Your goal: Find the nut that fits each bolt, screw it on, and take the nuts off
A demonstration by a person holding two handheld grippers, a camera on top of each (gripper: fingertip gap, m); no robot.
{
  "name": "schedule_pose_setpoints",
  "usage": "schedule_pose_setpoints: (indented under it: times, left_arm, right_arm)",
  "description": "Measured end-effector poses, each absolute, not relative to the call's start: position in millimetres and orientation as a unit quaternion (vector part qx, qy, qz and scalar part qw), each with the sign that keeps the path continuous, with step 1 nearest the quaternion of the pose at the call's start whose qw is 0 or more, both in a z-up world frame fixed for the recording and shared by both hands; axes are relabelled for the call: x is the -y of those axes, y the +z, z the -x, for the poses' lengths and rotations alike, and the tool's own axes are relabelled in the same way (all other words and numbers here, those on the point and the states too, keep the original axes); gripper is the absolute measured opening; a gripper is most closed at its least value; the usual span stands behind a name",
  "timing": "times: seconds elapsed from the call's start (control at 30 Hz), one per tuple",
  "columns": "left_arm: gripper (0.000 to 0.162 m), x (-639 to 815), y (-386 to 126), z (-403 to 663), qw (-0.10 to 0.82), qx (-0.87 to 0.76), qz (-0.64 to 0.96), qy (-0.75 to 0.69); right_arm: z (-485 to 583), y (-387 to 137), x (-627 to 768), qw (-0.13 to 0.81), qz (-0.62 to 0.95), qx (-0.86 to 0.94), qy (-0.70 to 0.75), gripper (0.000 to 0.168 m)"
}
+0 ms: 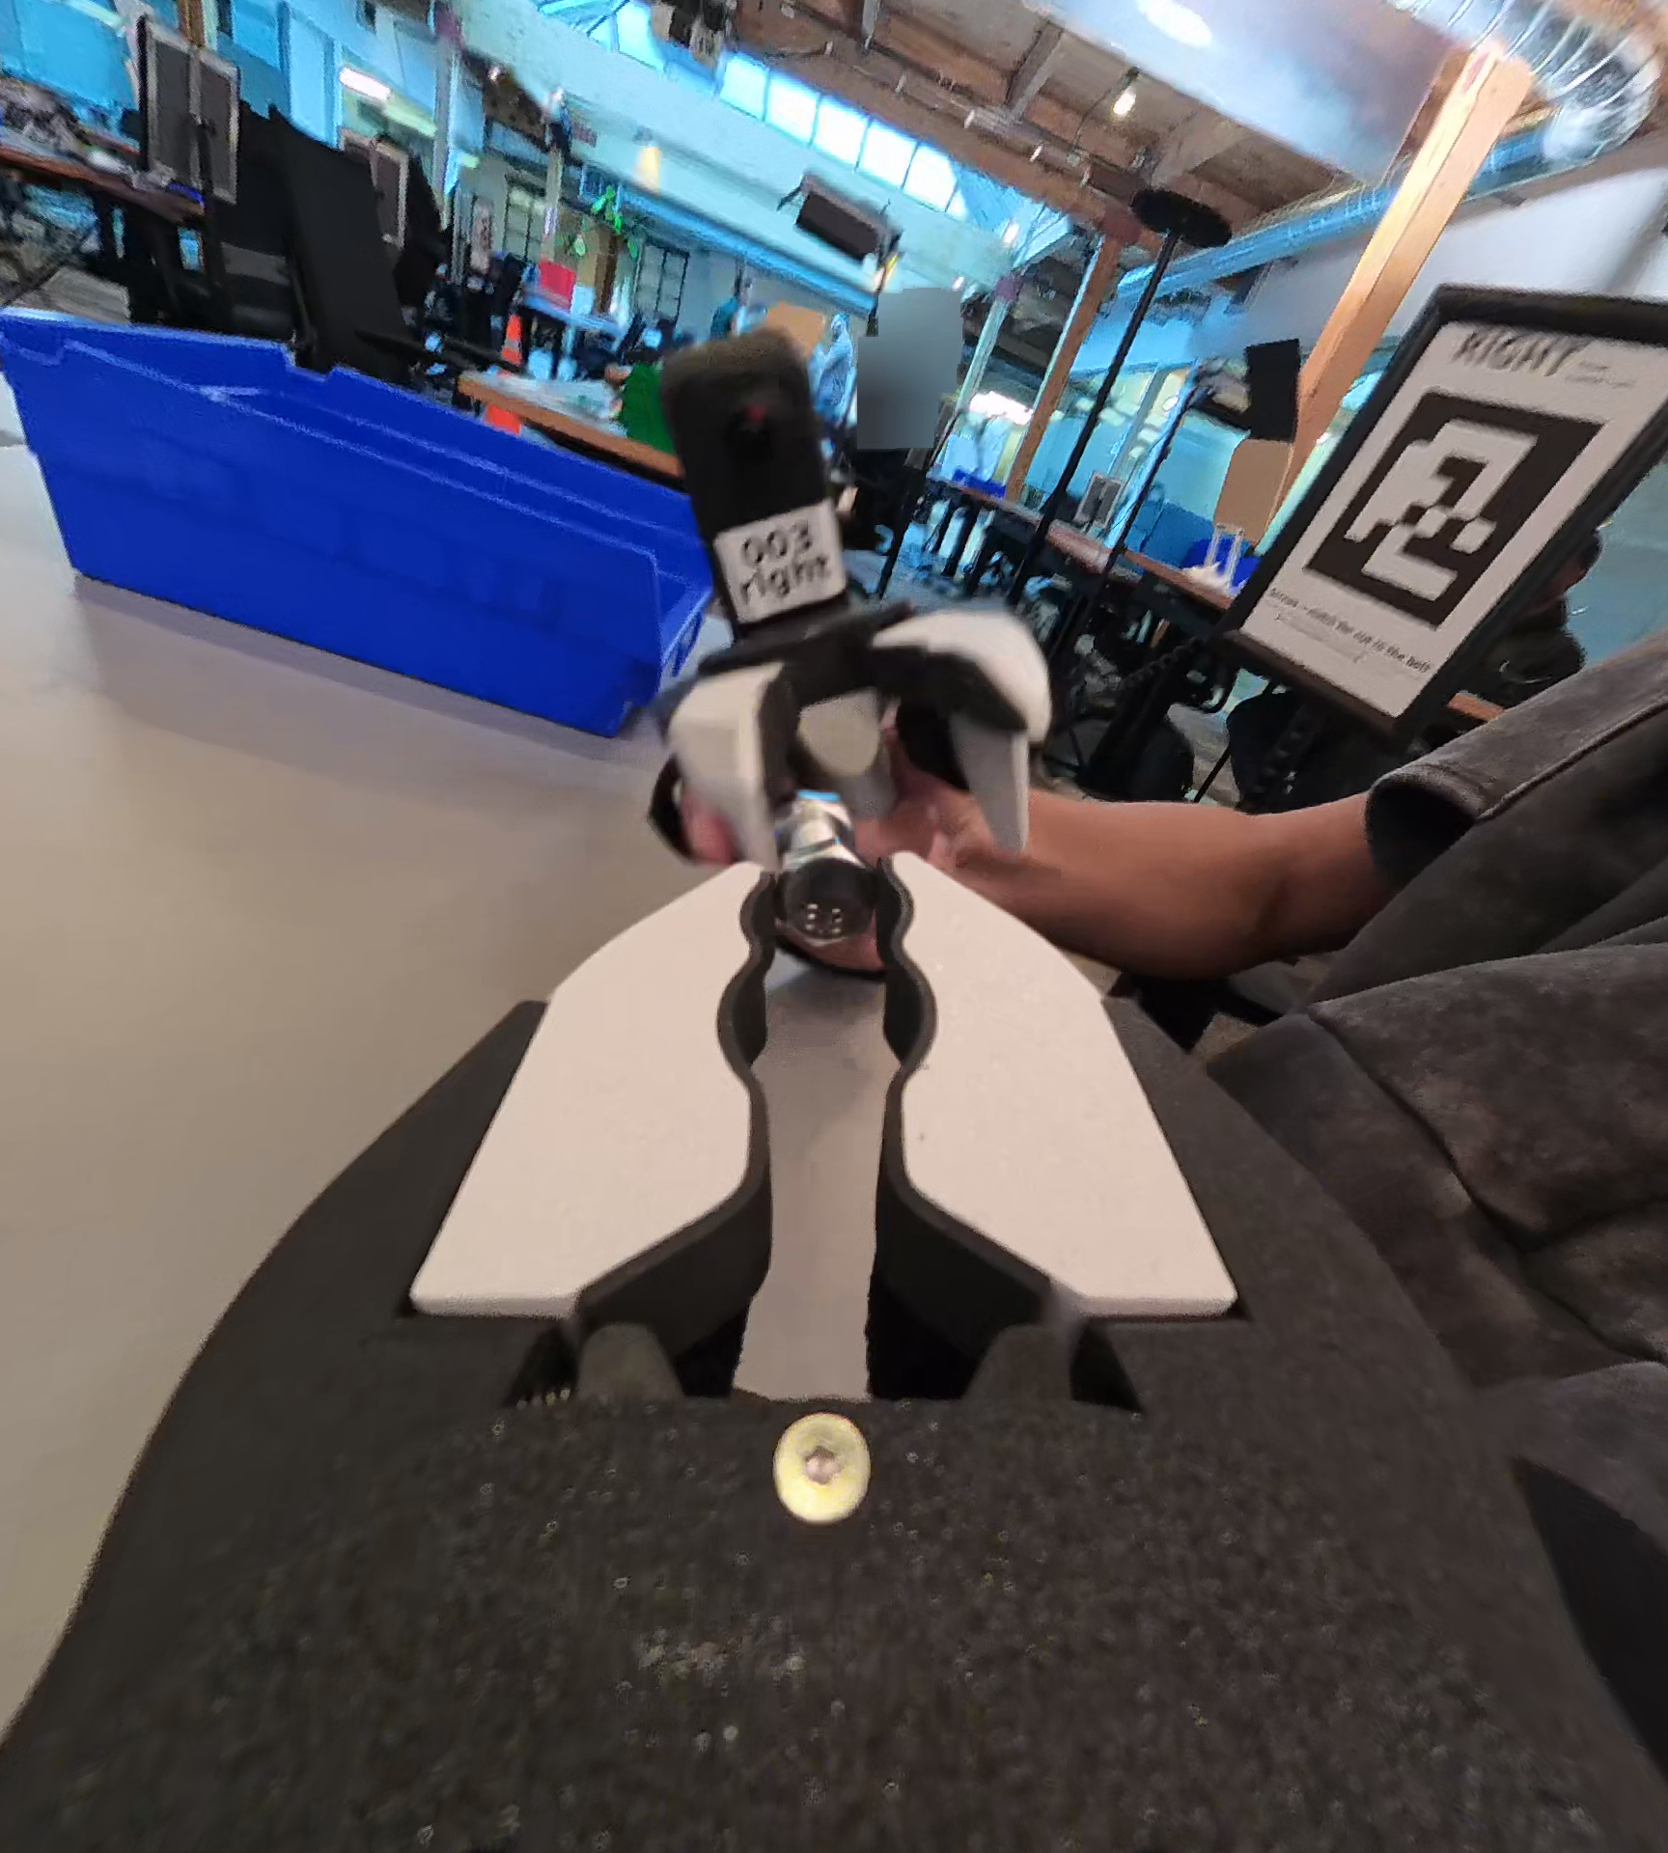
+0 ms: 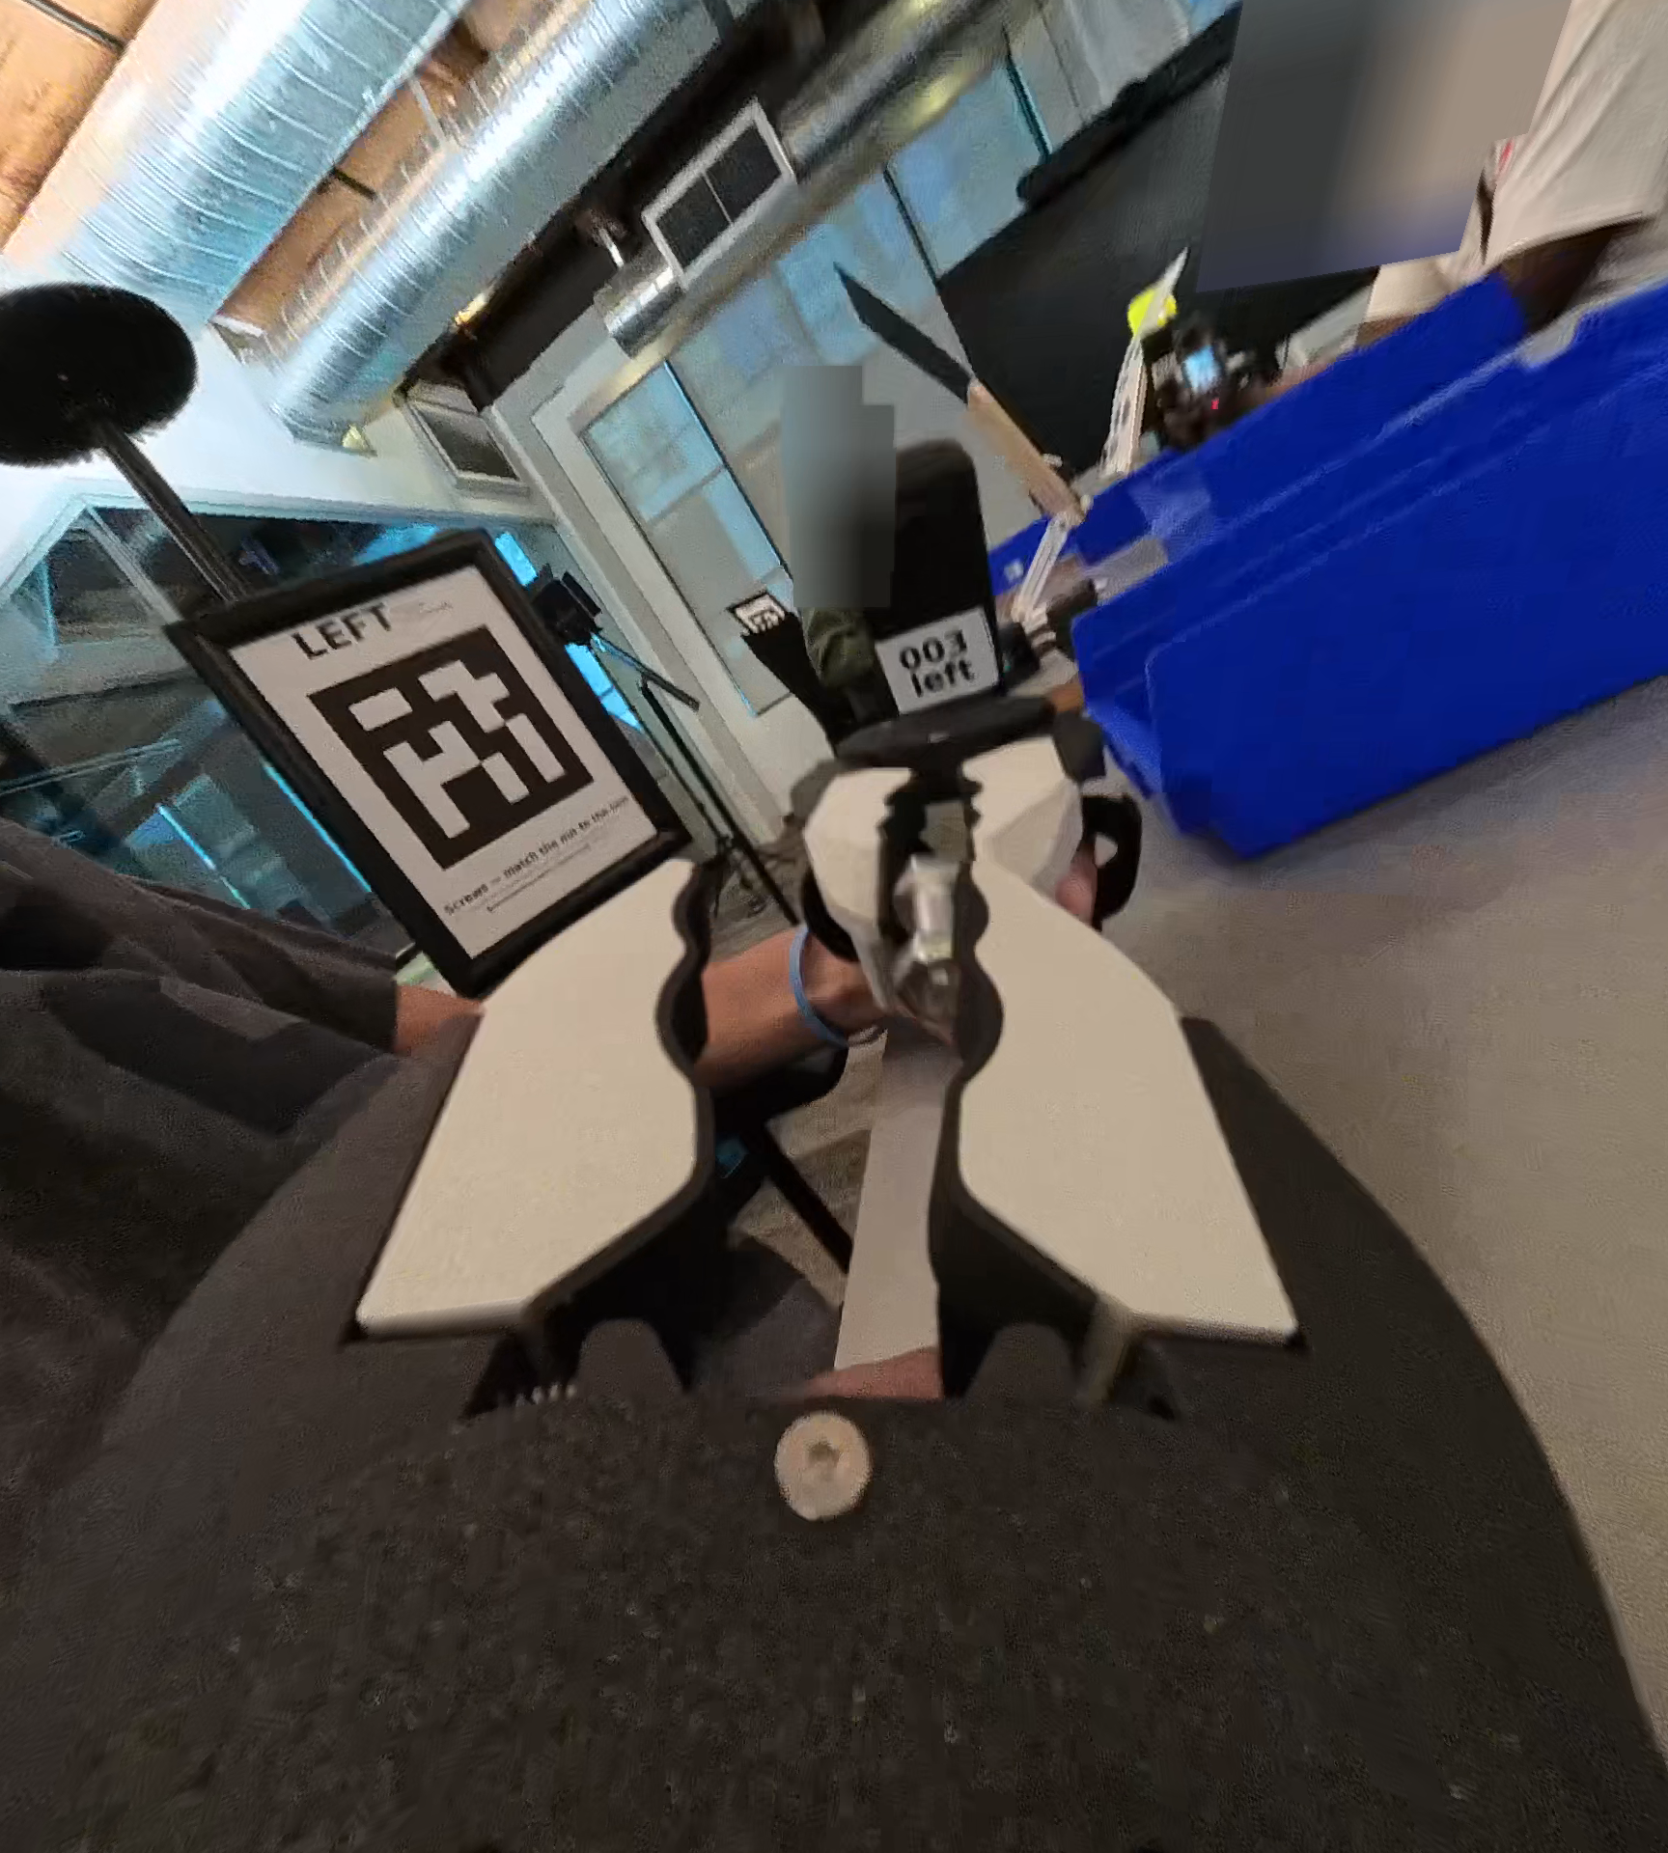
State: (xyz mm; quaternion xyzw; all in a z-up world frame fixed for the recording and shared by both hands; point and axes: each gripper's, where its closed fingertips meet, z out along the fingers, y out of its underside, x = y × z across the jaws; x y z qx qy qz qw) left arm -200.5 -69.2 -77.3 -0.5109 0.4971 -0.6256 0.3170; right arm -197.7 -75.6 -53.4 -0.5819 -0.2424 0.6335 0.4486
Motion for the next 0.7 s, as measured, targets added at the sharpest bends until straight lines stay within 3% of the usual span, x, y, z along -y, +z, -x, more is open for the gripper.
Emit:
schedule_pose_setpoints:
  times: [0.1, 0.27, 0.33, 0.43, 0.6, 0.7]
  left_arm:
    - [0.019, 70.0, -81.9, 200.7, 0.319, -0.506, 0.516, -0.613]
    - [0.018, 70.7, -74.8, 200.5, 0.320, -0.497, 0.508, -0.626]
    - [0.018, 70.8, -78.6, 200.2, 0.316, -0.498, 0.511, -0.625]
    - [0.018, 69.1, -83.0, 200.9, 0.318, -0.504, 0.519, -0.612]
    - [0.018, 69.4, -77.1, 200.9, 0.320, -0.496, 0.512, -0.625]
    - [0.018, 68.1, -80.9, 200.2, 0.316, -0.496, 0.516, -0.622]
  right_arm:
    - [182.9, -50.4, 65.9, 0.477, 0.586, 0.219, 0.618, 0.044]
    - [200.4, -79.7, 80.7, 0.401, 0.621, 0.257, 0.622, 0.045]
    - [200.9, -67.7, 77.5, 0.433, 0.609, 0.252, 0.615, 0.052]
    - [186.6, -49.7, 70.3, 0.471, 0.581, 0.225, 0.624, 0.044]
    - [201.2, -90.9, 75.1, 0.401, 0.644, 0.253, 0.601, 0.046]
    - [202.3, -73.3, 74.2, 0.420, 0.622, 0.247, 0.613, 0.050]
